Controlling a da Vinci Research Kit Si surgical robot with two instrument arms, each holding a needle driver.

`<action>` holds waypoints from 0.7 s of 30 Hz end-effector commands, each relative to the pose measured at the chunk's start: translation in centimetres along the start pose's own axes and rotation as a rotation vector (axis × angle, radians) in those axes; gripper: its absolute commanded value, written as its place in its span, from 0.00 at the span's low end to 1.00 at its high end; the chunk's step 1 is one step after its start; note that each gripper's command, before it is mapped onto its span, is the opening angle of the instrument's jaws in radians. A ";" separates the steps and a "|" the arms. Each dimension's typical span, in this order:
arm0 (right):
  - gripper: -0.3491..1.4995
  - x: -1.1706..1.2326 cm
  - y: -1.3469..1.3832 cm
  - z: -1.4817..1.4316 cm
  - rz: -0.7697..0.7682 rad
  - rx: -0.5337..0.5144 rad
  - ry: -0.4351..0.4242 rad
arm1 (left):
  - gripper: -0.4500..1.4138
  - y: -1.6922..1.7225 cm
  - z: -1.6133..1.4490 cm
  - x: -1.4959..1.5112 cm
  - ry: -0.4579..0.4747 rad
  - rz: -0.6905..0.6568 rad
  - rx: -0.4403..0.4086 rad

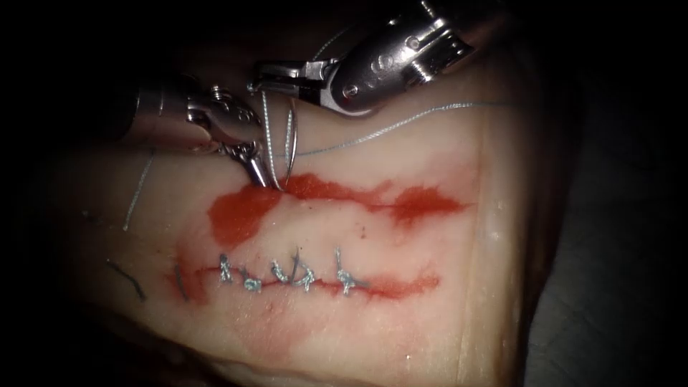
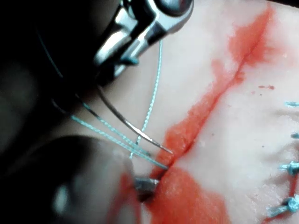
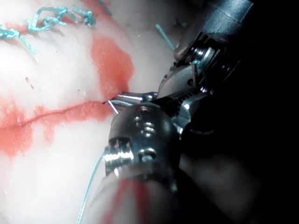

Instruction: Wound Closure

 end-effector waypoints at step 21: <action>0.00 0.04 0.13 0.20 0.033 -0.009 -0.001 | 0.00 -0.09 -0.03 0.02 -0.011 0.002 0.007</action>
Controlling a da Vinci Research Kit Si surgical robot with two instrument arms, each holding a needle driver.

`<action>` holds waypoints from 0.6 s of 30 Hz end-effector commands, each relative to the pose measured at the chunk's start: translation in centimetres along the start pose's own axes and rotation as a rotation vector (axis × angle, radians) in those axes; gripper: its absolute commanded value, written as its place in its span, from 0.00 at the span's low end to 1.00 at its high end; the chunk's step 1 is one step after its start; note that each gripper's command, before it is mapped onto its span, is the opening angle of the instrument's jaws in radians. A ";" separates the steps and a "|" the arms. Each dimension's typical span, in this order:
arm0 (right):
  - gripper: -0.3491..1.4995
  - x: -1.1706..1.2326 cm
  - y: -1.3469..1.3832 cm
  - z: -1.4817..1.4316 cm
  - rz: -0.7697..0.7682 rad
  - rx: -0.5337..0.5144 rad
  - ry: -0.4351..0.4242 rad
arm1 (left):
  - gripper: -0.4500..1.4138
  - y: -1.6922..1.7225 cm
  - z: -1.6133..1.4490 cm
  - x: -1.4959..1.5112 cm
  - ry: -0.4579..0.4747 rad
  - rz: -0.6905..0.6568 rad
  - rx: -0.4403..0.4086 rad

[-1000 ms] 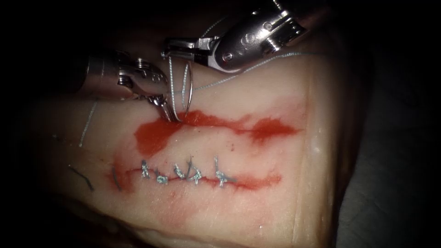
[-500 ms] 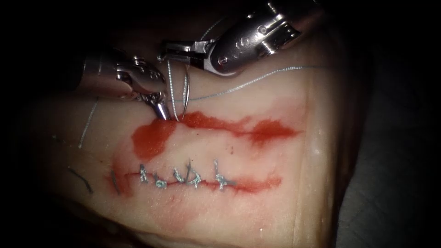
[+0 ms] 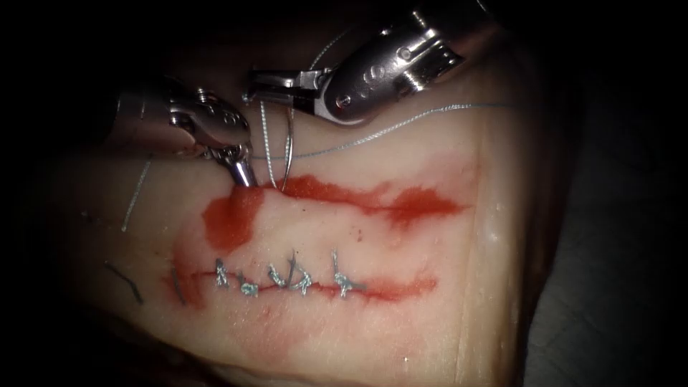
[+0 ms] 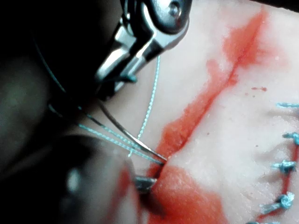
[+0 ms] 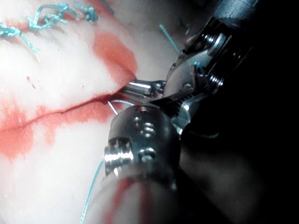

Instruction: Wound Closure

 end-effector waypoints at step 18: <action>0.00 -0.10 -0.09 0.10 0.065 0.210 0.051 | 0.00 0.10 0.00 -0.03 -0.002 -0.009 -0.013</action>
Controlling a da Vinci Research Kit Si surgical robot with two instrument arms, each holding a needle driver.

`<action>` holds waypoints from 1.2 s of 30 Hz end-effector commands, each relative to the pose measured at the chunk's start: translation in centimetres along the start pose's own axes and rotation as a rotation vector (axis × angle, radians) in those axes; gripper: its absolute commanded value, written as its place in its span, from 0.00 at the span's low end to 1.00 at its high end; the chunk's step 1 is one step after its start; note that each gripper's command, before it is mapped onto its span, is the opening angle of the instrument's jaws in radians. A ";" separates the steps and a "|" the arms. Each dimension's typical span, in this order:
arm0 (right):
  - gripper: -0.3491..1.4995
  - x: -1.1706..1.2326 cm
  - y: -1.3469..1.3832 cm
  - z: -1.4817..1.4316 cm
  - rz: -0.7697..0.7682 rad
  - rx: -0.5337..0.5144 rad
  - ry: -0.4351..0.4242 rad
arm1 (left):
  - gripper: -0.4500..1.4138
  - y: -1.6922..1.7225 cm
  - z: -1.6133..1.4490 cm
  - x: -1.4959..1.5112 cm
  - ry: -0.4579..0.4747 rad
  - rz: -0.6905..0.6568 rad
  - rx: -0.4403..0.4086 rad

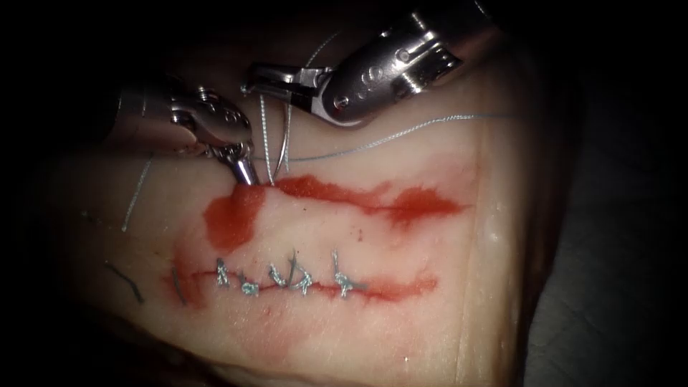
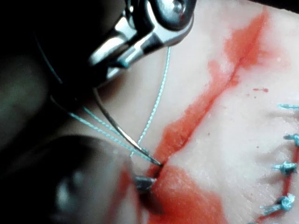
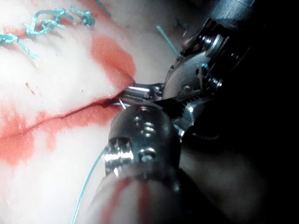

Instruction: Wound Closure

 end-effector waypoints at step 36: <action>0.00 -0.05 0.03 0.16 -0.063 -0.089 -0.006 | 0.00 0.05 0.00 -0.02 0.007 -0.018 0.000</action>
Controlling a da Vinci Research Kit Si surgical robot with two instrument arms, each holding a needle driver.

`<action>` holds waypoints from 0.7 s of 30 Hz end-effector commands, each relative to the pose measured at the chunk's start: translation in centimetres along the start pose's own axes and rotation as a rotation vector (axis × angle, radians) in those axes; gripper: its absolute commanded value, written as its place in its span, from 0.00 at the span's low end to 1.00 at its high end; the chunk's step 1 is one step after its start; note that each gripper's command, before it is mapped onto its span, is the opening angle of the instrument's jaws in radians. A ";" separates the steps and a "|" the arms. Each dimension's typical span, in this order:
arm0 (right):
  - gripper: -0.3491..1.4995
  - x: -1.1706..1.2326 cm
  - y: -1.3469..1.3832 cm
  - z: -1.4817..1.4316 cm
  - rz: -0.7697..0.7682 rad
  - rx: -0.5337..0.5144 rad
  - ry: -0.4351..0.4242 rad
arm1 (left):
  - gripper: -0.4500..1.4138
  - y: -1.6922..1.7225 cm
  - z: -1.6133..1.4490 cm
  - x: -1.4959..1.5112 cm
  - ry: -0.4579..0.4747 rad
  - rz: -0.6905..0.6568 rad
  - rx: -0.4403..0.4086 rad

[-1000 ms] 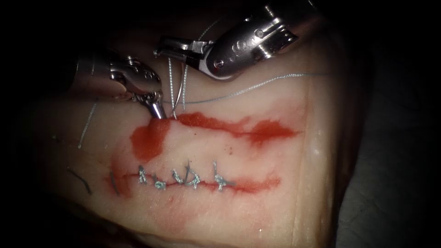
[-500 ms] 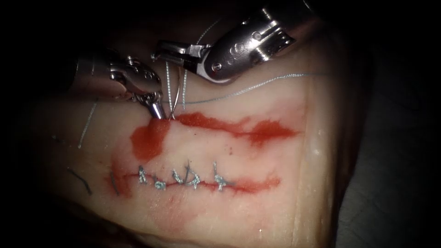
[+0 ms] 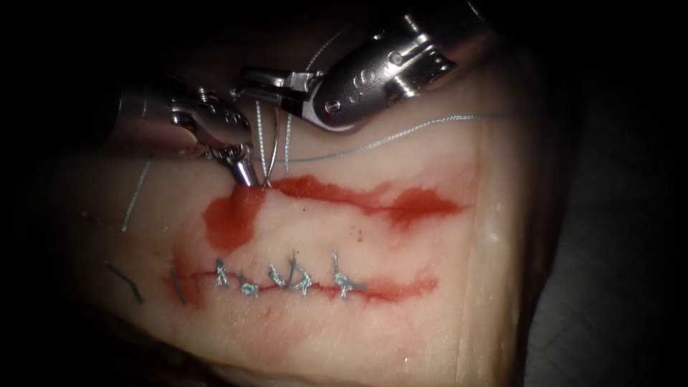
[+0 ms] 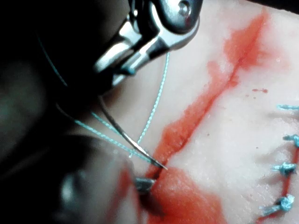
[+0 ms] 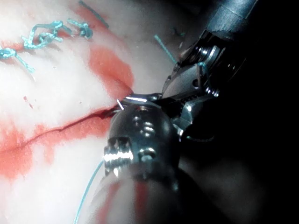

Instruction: Wound Closure

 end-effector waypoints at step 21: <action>0.00 0.03 0.03 0.13 -0.054 0.009 0.018 | 0.00 0.06 -0.02 -0.04 0.002 0.009 0.000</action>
